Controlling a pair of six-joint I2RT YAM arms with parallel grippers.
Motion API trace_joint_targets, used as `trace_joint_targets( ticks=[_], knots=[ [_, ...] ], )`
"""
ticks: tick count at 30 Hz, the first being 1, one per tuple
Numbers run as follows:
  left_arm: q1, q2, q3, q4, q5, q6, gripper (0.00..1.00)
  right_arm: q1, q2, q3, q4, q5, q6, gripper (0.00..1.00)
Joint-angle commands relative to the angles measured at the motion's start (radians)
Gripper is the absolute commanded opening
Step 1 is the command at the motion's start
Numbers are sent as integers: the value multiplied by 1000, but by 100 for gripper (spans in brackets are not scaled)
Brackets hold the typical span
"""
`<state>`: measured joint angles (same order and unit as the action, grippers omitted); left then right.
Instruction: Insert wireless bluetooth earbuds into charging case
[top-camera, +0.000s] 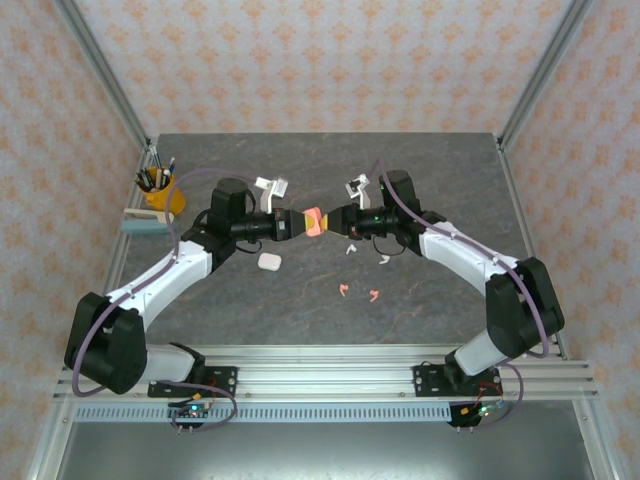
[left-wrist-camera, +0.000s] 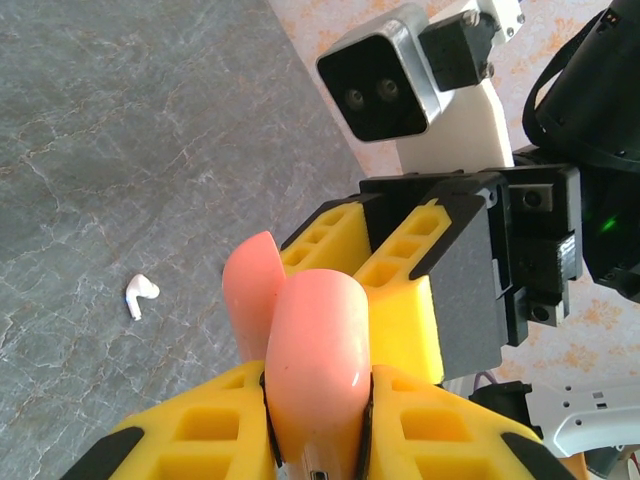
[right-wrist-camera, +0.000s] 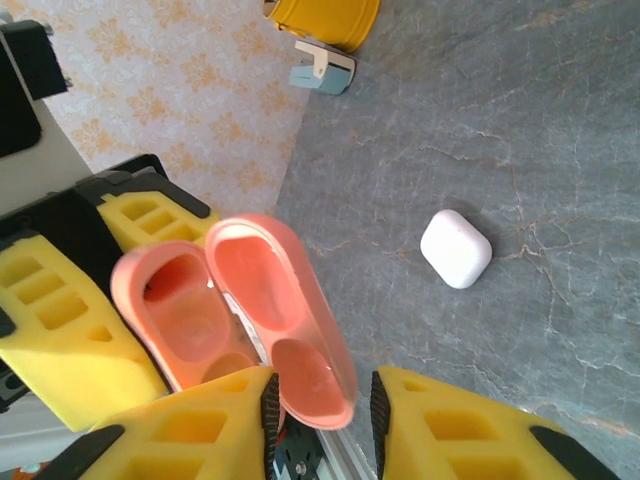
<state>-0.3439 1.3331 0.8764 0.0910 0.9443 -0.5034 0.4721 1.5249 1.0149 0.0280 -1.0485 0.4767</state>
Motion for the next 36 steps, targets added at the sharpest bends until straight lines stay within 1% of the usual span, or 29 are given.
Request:
trace_joint_targets(
  ticks=[1, 13, 21, 29, 32, 36],
  knots=[
    [3, -2, 26, 51, 31, -16, 0, -4, 15, 36, 14, -27, -23, 31],
    [-1, -1, 33, 64, 37, -24, 0, -4, 49, 45, 16, -30, -32, 26],
    [-15, 0, 29, 59, 39, -24, 0, -4, 76, 80, 15, -31, -33, 22],
    [-20, 3, 22, 60, 27, -21, 0, -4, 77, 90, 5, -49, -43, 8],
    [-20, 6, 22, 60, 18, -21, 0, -4, 71, 86, -9, -46, -52, 1],
    [-20, 9, 19, 55, -2, -20, 0, -4, 55, 81, -38, -12, -68, 0]
  ],
)
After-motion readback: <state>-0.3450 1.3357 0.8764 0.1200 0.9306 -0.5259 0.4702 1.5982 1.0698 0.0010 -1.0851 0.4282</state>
